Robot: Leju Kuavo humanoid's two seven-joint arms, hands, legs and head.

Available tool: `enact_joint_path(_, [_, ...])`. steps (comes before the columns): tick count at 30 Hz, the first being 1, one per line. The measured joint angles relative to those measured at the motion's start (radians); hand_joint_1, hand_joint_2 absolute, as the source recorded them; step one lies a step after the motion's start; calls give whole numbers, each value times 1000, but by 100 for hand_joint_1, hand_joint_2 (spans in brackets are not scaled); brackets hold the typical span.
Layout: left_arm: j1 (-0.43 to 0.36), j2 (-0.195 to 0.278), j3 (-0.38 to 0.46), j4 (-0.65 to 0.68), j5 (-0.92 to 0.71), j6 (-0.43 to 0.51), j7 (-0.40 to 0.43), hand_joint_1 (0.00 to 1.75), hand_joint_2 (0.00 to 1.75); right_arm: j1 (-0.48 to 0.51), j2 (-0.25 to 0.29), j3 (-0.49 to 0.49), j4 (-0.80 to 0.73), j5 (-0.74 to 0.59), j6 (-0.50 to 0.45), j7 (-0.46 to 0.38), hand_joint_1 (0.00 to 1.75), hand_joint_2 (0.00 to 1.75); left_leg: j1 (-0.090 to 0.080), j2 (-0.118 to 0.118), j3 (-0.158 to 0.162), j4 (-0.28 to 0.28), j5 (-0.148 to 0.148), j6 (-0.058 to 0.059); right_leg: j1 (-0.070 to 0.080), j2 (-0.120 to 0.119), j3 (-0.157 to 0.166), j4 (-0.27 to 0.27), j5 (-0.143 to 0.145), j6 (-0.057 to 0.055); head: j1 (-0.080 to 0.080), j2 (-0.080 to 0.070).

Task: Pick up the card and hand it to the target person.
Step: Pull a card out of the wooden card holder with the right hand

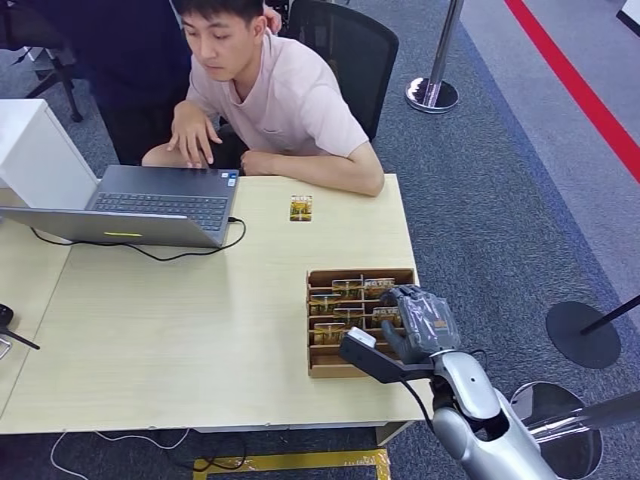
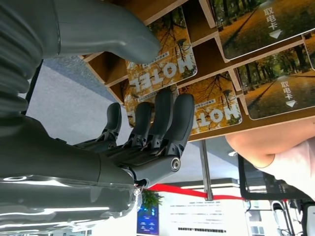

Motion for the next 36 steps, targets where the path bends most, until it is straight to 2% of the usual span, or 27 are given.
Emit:
enact_joint_path(18, [0, 0, 1, 0, 8, 3, -3, 0, 0, -5, 0, 11, 3, 3, 6, 2, 99, 175, 0, 0, 0, 0, 0, 0, 0, 0, 0, 0, 0, 0, 0, 0])
enact_joint_path(22, [0, 0, 2, 0, 8, -1, -8, 0, 0, -6, 0, 11, 3, 3, 6, 2, 144, 175, 0, 0, 0, 0, 0, 0, 0, 0, 0, 0, 0, 0, 0, 0])
enact_joint_path(30, [0, 2, 8, 0, 12, -19, -39, 0, 0, -7, 0, 11, 3, 3, 6, 2, 149, 175, 0, 0, 0, 0, 0, 0, 0, 0, 0, 0, 0, 0, 0, 0])
enact_joint_path(34, [0, 2, 8, 0, 13, -19, -50, 0, 175, -8, 0, 11, 3, 3, 6, 1, 152, 175, 0, 0, 0, 0, 0, 0, 0, 0, 0, 0, 0, 0, 0, 0])
enact_joint_path(36, [0, 2, 8, 0, 13, -19, -54, 0, 175, -8, 0, 11, 3, 3, 6, 1, 153, 175, 0, 0, 0, 0, 0, 0, 0, 0, 0, 0, 0, 0, 0, 0])
